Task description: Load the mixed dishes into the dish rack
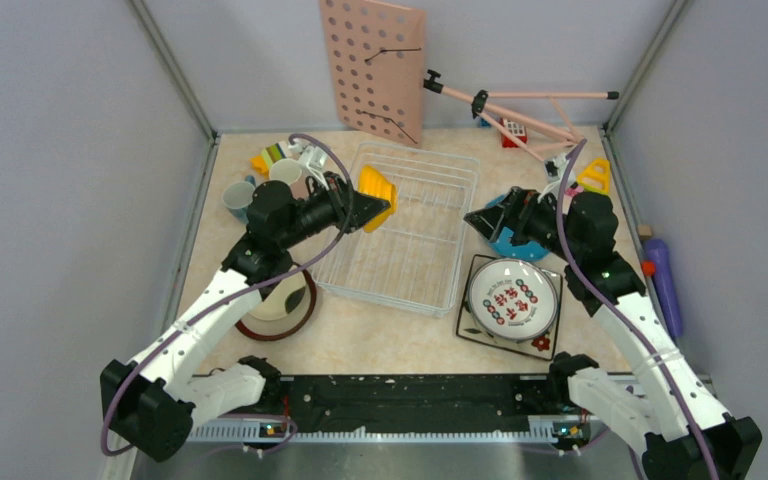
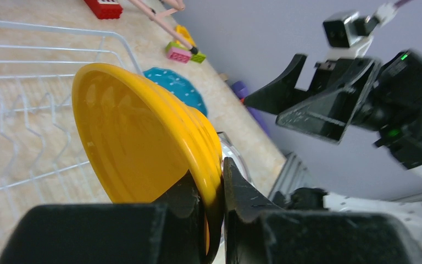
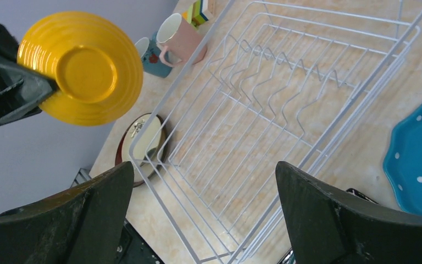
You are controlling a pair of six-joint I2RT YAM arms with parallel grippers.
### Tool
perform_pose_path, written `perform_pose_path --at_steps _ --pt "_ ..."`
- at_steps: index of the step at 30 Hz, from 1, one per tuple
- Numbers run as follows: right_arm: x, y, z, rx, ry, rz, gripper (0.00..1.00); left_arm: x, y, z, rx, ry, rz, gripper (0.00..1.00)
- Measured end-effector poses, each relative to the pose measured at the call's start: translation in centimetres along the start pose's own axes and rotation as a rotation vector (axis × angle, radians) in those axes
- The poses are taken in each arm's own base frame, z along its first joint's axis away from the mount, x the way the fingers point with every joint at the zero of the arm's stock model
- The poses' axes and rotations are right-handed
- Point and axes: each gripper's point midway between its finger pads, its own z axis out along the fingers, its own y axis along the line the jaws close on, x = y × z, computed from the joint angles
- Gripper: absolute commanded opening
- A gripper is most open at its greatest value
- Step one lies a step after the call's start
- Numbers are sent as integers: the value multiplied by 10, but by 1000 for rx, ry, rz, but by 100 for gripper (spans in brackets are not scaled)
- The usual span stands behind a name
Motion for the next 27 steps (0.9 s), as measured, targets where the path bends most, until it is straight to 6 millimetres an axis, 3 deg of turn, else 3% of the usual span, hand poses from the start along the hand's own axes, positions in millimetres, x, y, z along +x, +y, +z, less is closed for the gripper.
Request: perform_pose_path --at_steps 9,14,19,27 --pt "27 53 14 -120 25 -172 95 -24 14 6 121 -103 -389 0" --pt "24 60 31 -114 6 -199 99 -34 4 11 234 -119 -535 0" --pt "8 65 57 -57 -24 81 99 -44 -10 1 371 -173 -602 0" --pt "-18 84 72 -49 -73 556 99 -55 -24 -8 502 -211 -620 0"
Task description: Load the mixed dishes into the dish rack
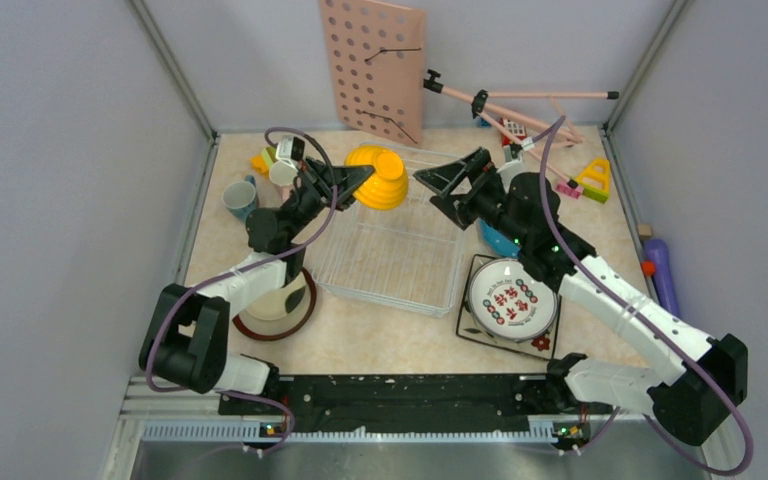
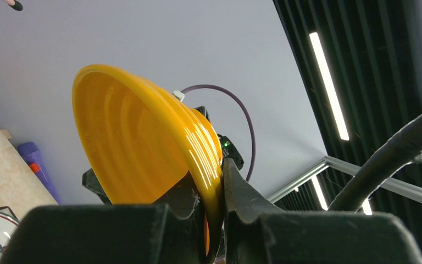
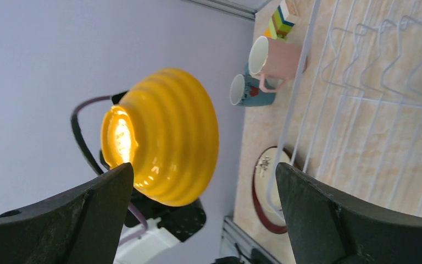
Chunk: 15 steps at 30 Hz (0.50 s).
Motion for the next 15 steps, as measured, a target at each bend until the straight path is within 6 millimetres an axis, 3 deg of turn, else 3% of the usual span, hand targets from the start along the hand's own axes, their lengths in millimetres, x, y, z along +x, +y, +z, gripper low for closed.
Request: perform_pose_path --at_steps 7,15 --pt "-6 22 13 3 8 161 99 2 3 0 -13 10 29 0" --pt "11 9 26 50 62 228 99 3 2 -1 -39 8 83 0"
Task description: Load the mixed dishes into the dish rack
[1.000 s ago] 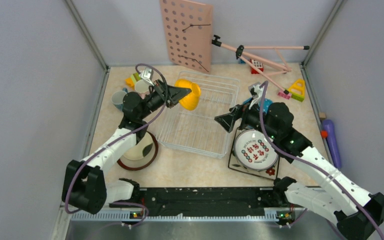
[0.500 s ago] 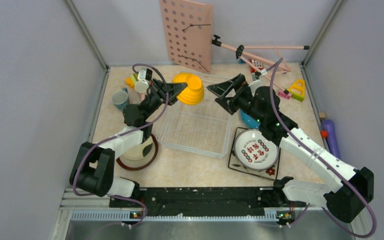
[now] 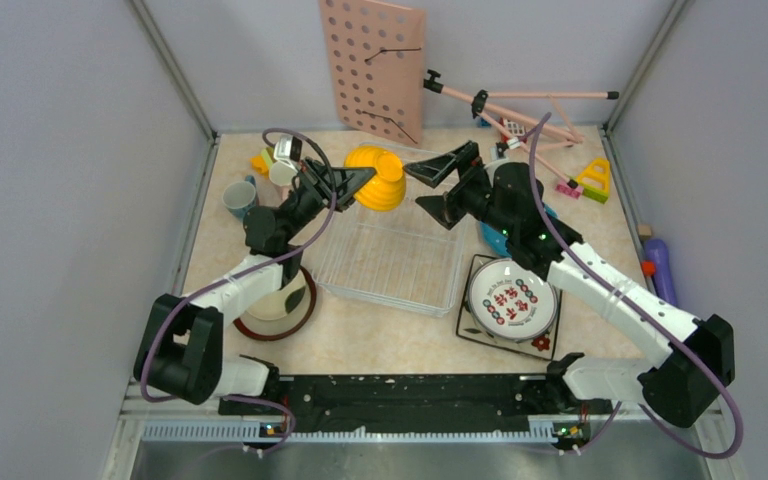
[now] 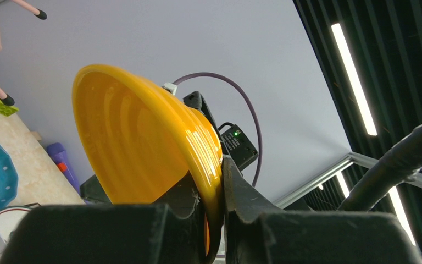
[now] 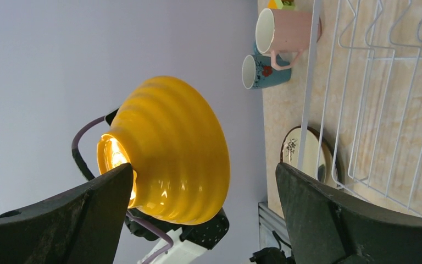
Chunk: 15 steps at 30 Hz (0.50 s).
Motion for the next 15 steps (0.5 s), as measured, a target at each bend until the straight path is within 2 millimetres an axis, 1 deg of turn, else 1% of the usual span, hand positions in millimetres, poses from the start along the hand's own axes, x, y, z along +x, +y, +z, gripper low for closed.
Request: perform_pose_path --at_steps 4,8,11,12,13,15 --pt "3 -2 4 3 13 16 98 0 2 0 -6 -1 -3 0" --pt "7 6 4 -32 34 28 92 1 0 1 8 5 -14 0" --pt "11 16 6 -73 52 45 81 3 5 2 18 10 -36 0" --pt "12 17 6 -81 56 45 75 3 6 2 19 10 -45 0" --pt "12 17 7 -80 57 50 68 2 7 2 23 7 -51 0" --pt "13 14 10 -74 59 57 59 1 6 2 33 1 -50 0"
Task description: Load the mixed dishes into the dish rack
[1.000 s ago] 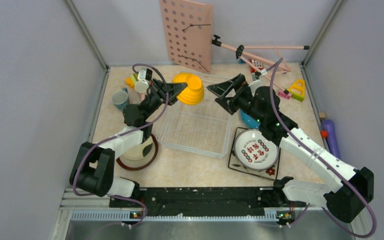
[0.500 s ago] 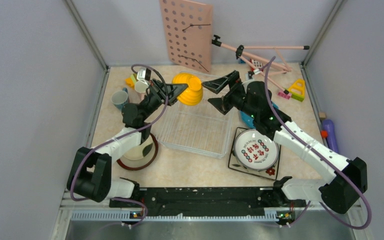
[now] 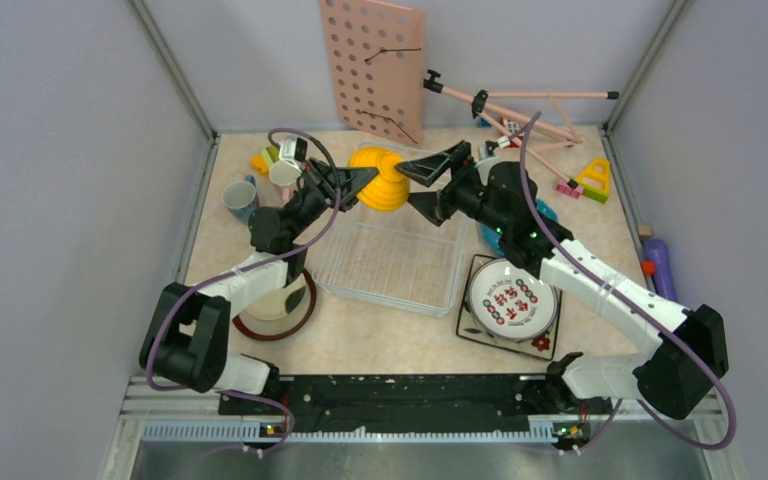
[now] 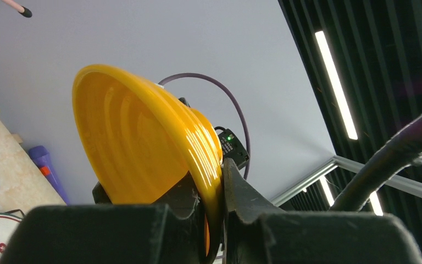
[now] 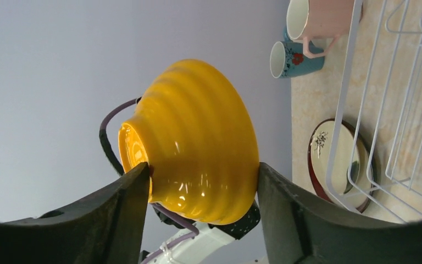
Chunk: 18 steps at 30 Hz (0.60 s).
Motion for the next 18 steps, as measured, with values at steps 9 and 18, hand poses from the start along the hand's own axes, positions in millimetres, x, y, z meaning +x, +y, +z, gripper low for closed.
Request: perform_pose_path --at_steps 9,18 --pt "-1 3 1 -36 -5 21 19 -3 -6 0 23 -18 1 4" --pt "-2 -12 2 -2 -22 2 12 7 22 -2 -90 40 4 68"
